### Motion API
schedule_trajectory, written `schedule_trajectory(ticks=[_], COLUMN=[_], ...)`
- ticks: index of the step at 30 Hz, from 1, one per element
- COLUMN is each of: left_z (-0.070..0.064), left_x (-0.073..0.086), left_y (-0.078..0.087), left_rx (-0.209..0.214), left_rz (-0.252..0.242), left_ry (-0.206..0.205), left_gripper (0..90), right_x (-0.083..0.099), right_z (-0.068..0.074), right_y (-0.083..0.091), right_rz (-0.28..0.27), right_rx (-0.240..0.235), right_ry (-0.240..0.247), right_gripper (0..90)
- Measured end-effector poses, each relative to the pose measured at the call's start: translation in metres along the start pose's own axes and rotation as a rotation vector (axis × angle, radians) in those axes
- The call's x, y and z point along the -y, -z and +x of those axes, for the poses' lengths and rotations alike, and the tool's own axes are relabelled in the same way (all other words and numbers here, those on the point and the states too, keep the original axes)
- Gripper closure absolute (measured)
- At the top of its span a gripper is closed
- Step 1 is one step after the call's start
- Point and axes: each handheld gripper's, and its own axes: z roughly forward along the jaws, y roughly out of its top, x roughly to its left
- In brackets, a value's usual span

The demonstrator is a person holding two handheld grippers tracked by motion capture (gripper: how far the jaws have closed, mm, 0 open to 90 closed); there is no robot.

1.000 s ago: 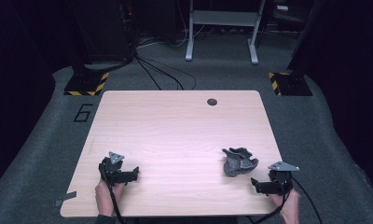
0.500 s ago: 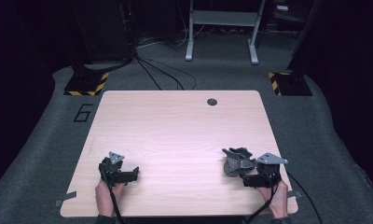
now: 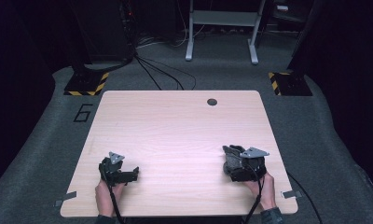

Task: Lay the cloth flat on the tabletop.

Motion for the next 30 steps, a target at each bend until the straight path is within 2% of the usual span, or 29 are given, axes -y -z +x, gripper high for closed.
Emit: schedule_trajectory(ticks=[3,9,13,16,21,24,30], left_z=[0.000,0.000,0.000,0.000,0.000,0.000,0.000], left_x=[0.000,0.000,0.000,-0.001,-0.001,0.000,-0.001], left_y=[0.000,0.000,0.000,0.000,-0.001,-0.001,-0.001], left_rx=[0.001,0.001,0.002,0.003,0.001,0.003,0.001], left_rz=[-0.002,-0.002,0.003,0.003,-0.001,-0.001,-0.002], left_ry=[-0.003,-0.003,-0.006,-0.007,-0.007,-0.005,-0.006], left_gripper=[0.4,0.4,0.4,0.4,0.4,0.4,0.4], right_x=[0.003,0.008,0.010,0.013,0.016,0.017,0.023], right_z=[0.000,0.001,0.002,0.002,0.001,-0.001,0.003], right_y=[-0.003,-0.010,-0.012,-0.014,-0.014,-0.013,-0.012], right_rz=[0.000,0.028,0.032,0.025,0.018,0.014,-0.035], right_rx=[-0.001,-0.005,-0.020,-0.030,-0.055,-0.061,-0.042], right_ry=[-0.019,-0.012,-0.015,-0.012,-0.056,-0.060,-0.059], right_gripper=[9.8,17.6,26.3,32.9,44.3,51.9,62.0])
